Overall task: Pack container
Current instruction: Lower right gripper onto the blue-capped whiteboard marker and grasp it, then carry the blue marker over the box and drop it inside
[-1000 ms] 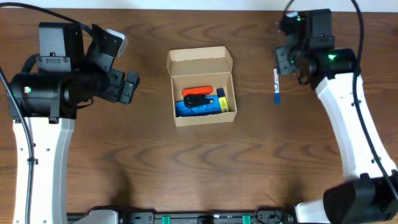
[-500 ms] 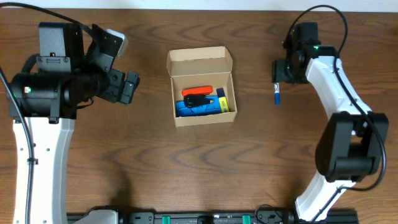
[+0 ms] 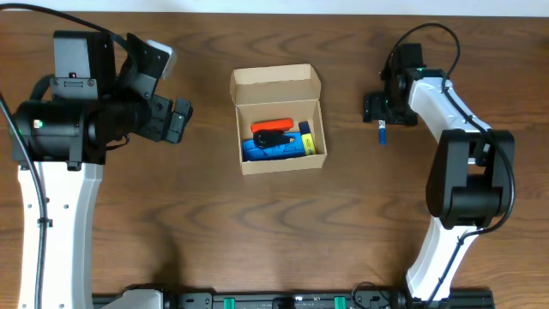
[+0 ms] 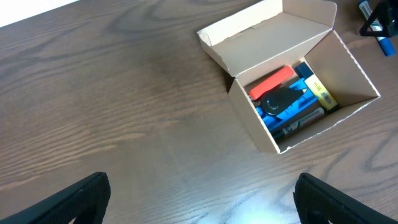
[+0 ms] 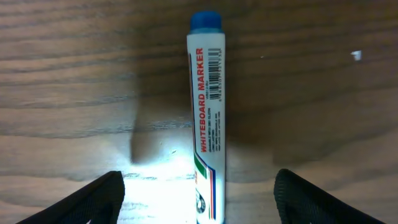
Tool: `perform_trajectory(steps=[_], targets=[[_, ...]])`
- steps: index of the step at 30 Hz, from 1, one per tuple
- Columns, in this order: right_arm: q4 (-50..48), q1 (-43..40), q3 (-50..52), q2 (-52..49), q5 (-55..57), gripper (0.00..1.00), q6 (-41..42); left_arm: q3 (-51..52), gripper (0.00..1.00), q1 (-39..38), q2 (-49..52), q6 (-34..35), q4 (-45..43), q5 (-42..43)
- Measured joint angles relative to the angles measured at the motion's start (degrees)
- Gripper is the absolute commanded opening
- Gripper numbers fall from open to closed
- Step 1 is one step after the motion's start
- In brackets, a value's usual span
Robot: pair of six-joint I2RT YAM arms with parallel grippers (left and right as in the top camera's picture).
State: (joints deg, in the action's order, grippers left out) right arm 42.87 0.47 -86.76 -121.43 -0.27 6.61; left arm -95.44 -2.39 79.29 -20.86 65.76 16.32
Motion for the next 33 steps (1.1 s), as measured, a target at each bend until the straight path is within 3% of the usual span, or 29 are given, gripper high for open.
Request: perform_trajectory(steps=[13, 25, 33], targets=[[-3.26, 0.00, 0.98, -1.05, -0.76, 0.51, 0.42, 0.00, 0.95, 0.00, 0.00, -0.02, 0.00, 0.00], [-3.52, -0.04, 1.07, -1.05, -2.99, 0.13, 0.70, 0.00, 0.95, 0.00, 0.00, -0.02, 0.00, 0.00], [2.03, -0.04, -0.79, -1.05, -6.62, 0.01, 0.59, 0.00, 0.95, 0.00, 0.00, -0.02, 0.00, 0.00]])
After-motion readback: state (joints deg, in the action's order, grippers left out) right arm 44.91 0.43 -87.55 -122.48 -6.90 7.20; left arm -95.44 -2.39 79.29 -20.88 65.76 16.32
